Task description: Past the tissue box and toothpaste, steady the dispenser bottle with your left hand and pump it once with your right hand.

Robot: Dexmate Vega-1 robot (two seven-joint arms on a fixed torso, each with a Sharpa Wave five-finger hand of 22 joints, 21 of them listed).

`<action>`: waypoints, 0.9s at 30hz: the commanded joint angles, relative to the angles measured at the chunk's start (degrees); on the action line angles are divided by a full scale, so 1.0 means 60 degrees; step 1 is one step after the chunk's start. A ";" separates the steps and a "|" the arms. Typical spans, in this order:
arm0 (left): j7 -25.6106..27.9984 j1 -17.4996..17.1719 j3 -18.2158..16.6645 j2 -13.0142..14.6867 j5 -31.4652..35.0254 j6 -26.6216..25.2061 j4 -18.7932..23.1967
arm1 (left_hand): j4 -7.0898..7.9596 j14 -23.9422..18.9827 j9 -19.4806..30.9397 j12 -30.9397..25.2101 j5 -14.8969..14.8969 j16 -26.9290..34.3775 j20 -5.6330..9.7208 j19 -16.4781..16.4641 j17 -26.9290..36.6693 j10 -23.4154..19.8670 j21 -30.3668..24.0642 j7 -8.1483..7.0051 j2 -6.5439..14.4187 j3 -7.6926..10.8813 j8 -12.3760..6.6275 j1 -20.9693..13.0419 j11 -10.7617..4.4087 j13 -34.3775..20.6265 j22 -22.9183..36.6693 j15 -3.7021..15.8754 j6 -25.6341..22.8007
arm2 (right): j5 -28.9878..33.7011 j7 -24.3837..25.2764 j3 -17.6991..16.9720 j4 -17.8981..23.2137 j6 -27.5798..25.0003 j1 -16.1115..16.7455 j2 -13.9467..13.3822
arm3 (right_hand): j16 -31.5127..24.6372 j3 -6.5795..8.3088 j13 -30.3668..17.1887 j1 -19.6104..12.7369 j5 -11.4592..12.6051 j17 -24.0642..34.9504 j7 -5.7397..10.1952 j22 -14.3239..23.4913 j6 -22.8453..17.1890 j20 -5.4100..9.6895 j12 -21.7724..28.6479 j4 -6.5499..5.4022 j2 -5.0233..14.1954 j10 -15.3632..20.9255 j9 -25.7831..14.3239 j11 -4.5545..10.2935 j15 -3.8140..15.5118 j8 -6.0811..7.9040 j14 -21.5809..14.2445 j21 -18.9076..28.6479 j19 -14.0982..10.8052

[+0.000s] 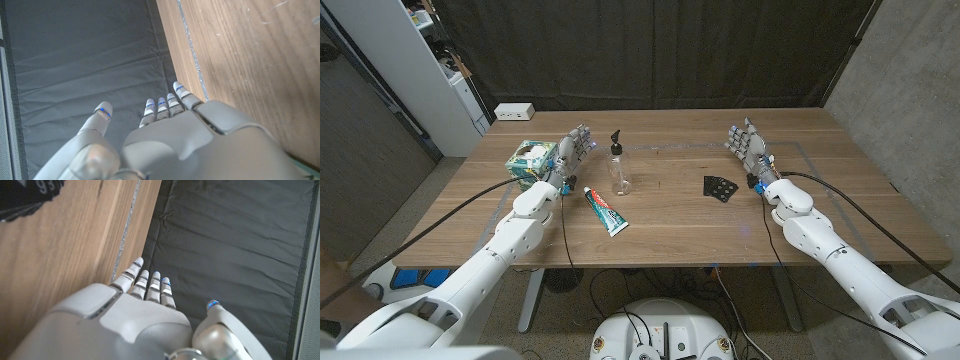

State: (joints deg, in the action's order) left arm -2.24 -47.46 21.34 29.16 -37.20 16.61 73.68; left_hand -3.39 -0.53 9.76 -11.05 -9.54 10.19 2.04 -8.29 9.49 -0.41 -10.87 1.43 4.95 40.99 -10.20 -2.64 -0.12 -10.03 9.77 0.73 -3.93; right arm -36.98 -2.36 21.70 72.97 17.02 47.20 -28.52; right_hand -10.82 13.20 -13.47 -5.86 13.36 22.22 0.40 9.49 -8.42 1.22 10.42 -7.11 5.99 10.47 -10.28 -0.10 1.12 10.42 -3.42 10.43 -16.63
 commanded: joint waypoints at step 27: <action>0.1188 -0.1369 -0.0012 0.0415 0.0721 0.0178 0.2122 | -0.0406 -0.0265 0.0046 -0.0118 -0.0069 0.0036 0.0361 -0.0196 0.0005 -0.0391 -0.0075 -0.0189 0.0415 -0.0033 -0.0102 -0.0166 -0.0172 -0.0053 0.0010 0.0228 -0.0347 | -0.0231 -0.1097 0.0021 -0.0623 0.0038 -0.0475 -0.0165 | -0.0058 0.0110 0.0082 -0.0065 0.0064 -0.0092 0.0005 0.0023 -0.0057 0.0036 0.0073 0.0006 0.0183 0.0019 -0.0012 -0.0007 -0.0017 0.0068 -0.0099 0.0055 -0.0095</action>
State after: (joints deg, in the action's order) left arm 3.11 -52.02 21.61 30.51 -34.09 16.61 81.75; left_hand -5.25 -1.55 9.75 -11.48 -9.54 10.16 2.14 -9.01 9.33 -2.14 -10.86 0.51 5.25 40.73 -10.20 -2.94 -1.23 -10.29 9.76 1.75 -5.45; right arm -37.71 -6.97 22.10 69.82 17.67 44.98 -28.66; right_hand -10.81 13.36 -13.03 -6.37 13.36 21.53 0.39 9.48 -8.40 1.43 10.41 -7.27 6.50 10.45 -10.27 -0.10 0.92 10.42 -3.61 10.43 -16.83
